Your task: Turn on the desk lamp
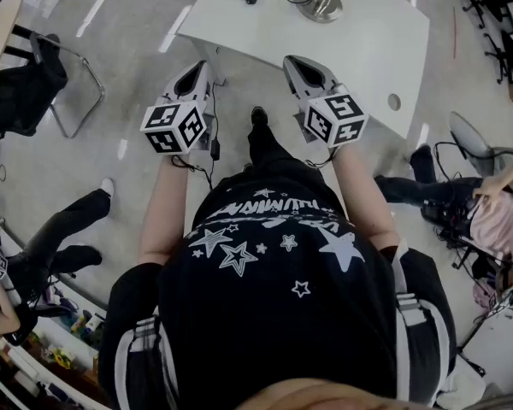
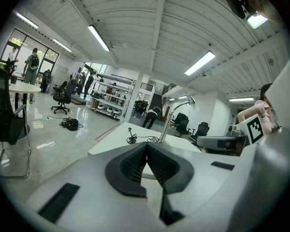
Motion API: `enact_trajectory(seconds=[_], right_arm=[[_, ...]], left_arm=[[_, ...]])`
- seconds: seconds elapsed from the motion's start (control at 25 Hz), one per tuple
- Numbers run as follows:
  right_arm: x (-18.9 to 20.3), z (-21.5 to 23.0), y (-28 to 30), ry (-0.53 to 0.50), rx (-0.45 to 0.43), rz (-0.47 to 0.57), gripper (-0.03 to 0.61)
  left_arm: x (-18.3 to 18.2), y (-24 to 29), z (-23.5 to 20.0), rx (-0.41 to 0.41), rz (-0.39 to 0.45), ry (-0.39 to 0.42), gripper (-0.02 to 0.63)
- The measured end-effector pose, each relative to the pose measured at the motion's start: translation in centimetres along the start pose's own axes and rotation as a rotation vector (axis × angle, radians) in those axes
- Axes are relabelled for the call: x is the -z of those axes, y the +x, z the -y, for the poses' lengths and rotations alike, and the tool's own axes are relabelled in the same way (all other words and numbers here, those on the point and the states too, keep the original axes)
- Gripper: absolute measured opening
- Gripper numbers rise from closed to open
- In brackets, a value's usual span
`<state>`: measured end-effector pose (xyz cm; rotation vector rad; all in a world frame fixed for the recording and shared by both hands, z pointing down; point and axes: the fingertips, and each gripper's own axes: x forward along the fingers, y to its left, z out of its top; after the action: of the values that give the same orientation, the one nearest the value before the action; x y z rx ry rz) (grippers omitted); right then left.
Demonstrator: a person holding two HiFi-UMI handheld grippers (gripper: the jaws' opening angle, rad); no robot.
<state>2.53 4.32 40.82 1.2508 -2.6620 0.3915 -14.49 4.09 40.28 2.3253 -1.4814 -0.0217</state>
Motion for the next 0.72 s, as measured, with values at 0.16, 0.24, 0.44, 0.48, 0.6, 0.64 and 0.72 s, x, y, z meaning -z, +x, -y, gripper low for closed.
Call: enact_trajectory(seconds=[0.16,0.24,0.44,0.48,0.6,0.64,0.72], right_arm=[[-0.7,1.9,2.0,0.045,0.019,-0.006,0.005],[-1.0,3.1,3.3,0.061,0.022,-0.006,0.005],[-1.4,6.1,6.8,0.087,0.027,-0.025,0.005],[-1.5,6.7,7.4,0.090,0.029,-0.030,0.005],[-2.1,8.5,9.0,0.099,0.035,-0.041,0.005],[-2.2,9.1,9.4,0.101,0.036,-0.045,0.005],[-2.4,10.4,10.3,0.105,0.038,-0.054,0.005]], left_arm=[[-1.2,1.5,-1.1,-0.016,0.000,-0.004,0.009],[-1.4,2.9,-1.5,-0.013,-0.007,0.002,0.009],[-1.3,6.8,-2.6,0.005,-0.040,0.000,0.009],[-1.3,7.6,-2.7,0.011,-0.047,-0.004,0.009],[-1.2,9.9,-3.0,0.023,-0.072,-0.018,0.009],[-1.2,10.8,-3.0,0.026,-0.080,-0.027,0.009],[-1.1,12.3,-3.1,0.033,-0.092,-0.045,0.009]])
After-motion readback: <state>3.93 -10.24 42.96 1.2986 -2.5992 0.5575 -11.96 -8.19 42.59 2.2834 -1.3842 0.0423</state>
